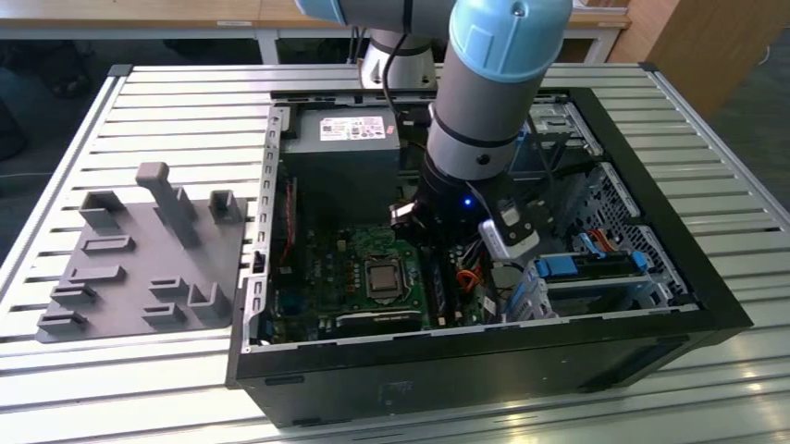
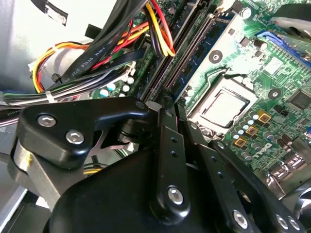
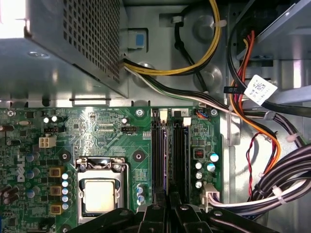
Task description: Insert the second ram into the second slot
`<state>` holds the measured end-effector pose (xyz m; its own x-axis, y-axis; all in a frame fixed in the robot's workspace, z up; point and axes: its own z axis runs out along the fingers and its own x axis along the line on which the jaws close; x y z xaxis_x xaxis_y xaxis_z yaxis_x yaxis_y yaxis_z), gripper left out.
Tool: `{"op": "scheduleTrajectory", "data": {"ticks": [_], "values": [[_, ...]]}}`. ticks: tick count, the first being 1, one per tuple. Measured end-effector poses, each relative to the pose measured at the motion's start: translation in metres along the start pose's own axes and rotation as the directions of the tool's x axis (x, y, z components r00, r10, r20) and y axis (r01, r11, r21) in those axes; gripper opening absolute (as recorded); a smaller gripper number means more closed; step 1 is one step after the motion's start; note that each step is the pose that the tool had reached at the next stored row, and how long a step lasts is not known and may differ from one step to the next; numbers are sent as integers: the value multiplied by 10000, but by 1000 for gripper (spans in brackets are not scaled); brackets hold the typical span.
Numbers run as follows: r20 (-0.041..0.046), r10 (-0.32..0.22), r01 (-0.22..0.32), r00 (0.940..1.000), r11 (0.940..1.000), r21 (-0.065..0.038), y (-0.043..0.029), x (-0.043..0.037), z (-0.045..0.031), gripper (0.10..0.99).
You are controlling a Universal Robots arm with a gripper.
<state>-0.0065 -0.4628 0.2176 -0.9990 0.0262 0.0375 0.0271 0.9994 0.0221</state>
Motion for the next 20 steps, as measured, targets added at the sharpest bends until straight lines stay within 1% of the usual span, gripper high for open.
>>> {"op": "scheduleTrajectory", "data": {"ticks": [9,20], "values": [[-1,-35,35,10000,10000,4,3,0,23,137],[0,-39,39,10000,10000,4,14,0,27,137]]}}
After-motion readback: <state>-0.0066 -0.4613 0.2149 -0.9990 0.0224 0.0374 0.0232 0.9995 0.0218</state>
